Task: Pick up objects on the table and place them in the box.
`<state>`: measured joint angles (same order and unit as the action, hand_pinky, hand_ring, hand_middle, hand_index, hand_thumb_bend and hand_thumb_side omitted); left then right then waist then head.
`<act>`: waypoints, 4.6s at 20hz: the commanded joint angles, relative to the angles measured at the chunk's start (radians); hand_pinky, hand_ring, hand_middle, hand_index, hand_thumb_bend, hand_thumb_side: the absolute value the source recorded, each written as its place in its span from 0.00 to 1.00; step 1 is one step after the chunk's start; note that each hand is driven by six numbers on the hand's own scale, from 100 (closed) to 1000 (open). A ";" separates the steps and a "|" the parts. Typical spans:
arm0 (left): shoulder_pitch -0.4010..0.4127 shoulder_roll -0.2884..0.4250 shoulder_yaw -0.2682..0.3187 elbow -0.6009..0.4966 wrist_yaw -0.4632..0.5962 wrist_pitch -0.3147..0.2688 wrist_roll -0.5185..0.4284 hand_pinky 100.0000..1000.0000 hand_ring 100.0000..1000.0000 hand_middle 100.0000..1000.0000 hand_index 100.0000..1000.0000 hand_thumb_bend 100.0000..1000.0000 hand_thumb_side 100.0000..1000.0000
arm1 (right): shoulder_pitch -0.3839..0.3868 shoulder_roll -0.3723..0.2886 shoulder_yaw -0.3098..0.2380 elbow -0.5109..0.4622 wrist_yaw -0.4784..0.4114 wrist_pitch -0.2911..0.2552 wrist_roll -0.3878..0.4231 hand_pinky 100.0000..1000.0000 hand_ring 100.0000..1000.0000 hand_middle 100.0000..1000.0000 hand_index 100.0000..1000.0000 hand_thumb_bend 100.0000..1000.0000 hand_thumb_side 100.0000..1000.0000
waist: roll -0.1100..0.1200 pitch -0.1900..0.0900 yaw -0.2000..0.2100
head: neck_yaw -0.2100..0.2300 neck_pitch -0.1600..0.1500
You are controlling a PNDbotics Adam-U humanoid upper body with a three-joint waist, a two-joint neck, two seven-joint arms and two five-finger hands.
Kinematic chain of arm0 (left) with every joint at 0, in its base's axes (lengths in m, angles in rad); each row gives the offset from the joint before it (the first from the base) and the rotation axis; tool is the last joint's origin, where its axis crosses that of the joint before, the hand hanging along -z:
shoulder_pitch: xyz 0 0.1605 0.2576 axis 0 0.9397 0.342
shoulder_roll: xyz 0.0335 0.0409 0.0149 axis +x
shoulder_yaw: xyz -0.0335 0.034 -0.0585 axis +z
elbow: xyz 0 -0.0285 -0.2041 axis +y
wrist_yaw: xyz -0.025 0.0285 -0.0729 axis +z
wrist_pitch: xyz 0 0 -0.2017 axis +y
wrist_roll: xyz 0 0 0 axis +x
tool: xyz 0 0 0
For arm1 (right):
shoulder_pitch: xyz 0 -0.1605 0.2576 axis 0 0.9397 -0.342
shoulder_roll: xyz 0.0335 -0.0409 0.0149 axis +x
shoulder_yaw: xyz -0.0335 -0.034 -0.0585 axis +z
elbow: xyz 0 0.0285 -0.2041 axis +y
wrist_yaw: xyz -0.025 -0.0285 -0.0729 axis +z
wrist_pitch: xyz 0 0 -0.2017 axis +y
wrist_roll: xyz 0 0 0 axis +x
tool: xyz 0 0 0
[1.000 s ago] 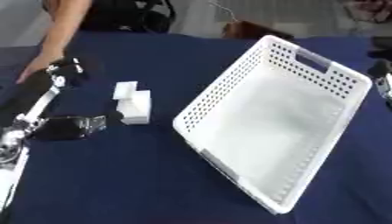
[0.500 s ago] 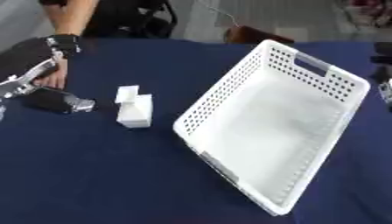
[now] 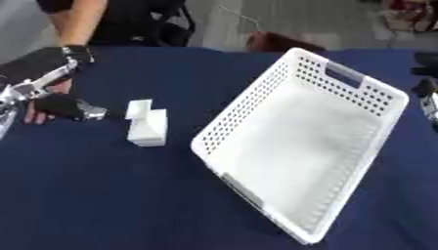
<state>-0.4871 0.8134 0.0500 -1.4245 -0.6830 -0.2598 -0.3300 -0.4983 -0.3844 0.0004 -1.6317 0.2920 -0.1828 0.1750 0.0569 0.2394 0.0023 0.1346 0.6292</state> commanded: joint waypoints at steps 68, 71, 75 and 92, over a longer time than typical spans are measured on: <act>-0.072 -0.138 -0.104 0.190 -0.115 -0.010 0.151 0.00 0.00 0.05 0.21 0.00 0.72 | -0.028 -0.009 0.000 -0.012 -0.018 -0.006 0.007 0.67 0.82 0.88 0.88 0.00 0.66 | -0.013 0.012 -0.018 | 0.024 -0.019; -0.071 -0.136 -0.111 0.191 -0.124 -0.011 0.159 0.00 0.00 0.04 0.19 0.00 0.69 | -0.028 -0.009 0.000 -0.012 -0.018 -0.006 0.008 0.67 0.82 0.88 0.88 0.00 0.66 | -0.012 0.011 -0.017 | 0.023 -0.019; -0.069 -0.133 -0.115 0.186 -0.123 -0.013 0.141 0.00 0.00 0.04 0.18 0.00 0.70 | -0.027 -0.009 0.000 -0.012 -0.018 -0.006 0.008 0.67 0.82 0.88 0.88 0.00 0.66 | -0.011 0.009 -0.015 | 0.021 -0.020; -0.094 0.045 -0.149 0.006 0.052 -0.030 0.024 0.00 0.00 0.04 0.18 0.00 0.67 | -0.012 -0.018 0.001 -0.007 -0.014 -0.006 0.009 0.67 0.82 0.88 0.88 0.00 0.66 | 0.007 -0.013 -0.008 | 0.007 -0.012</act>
<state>-0.5618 0.7917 -0.1035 -1.3776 -0.6595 -0.2878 -0.2979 -0.5040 -0.3840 0.0054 -1.6265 0.2787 -0.1886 0.1812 0.0640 0.2490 -0.0067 0.1430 0.6208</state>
